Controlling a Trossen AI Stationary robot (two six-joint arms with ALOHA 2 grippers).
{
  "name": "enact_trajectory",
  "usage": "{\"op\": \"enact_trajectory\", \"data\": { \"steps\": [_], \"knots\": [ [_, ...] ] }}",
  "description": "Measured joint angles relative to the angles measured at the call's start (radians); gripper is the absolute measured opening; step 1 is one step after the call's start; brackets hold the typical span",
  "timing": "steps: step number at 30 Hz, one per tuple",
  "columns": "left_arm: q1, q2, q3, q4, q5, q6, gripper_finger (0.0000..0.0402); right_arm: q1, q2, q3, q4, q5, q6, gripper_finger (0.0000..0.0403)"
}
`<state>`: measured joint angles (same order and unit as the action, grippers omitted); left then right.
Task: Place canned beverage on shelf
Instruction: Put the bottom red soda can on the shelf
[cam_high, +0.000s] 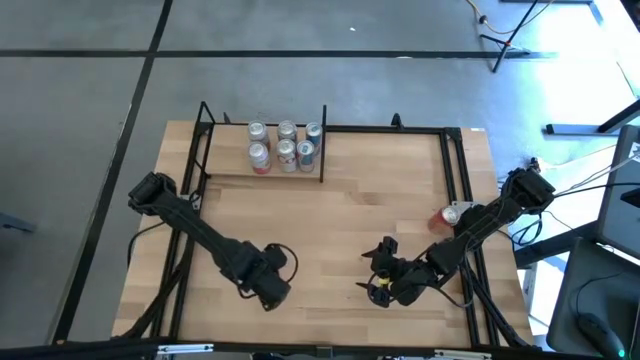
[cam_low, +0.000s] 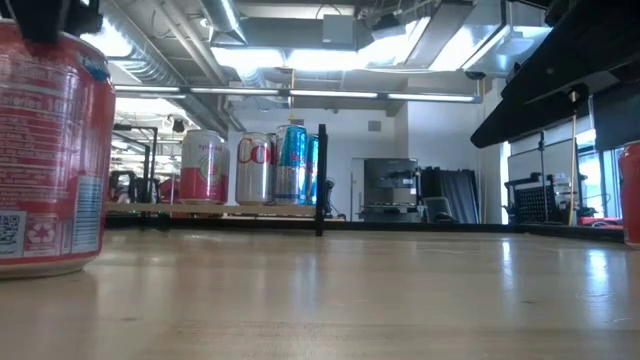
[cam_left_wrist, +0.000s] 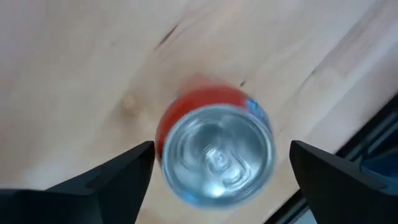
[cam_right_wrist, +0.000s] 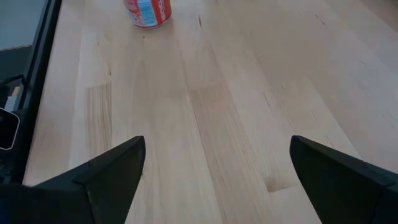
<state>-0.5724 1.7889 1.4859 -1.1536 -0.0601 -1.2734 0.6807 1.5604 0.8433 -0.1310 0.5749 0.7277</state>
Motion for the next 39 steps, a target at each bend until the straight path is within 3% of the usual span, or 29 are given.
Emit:
{"op": "enact_trajectory", "data": {
  "steps": [8, 16, 22, 29, 33, 39],
  "knots": [
    [-0.005, 0.0, 0.094, -0.23, -0.012, 0.189, 0.0353, 0.0, 0.02, 0.0, 0.01, -0.003, 0.0, 0.0383],
    [0.003, 0.0, 0.101, -0.13, -0.019, 0.138, 0.035, 0.0, 0.022, 0.0, 0.003, -0.008, -0.002, 0.0383],
    [-0.031, 0.0, 0.101, -0.131, 0.027, 0.34, 0.0349, 0.0, 0.022, 0.0, 0.004, -0.008, -0.002, 0.0383],
    [-0.062, 0.0, 0.101, -0.128, -0.1, 0.611, 0.0349, 0.0, 0.022, 0.0, 0.003, -0.008, -0.003, 0.0383],
    [-0.064, 0.0, 0.1, -0.11, -0.169, 0.629, 0.0349, 0.0, 0.022, 0.0, 0.003, -0.008, -0.003, 0.0383],
    [-0.073, 0.0, 0.099, -0.087, -0.184, 0.707, 0.0349, 0.0, 0.022, 0.0, 0.003, -0.008, -0.003, 0.0383]
  ]
}}
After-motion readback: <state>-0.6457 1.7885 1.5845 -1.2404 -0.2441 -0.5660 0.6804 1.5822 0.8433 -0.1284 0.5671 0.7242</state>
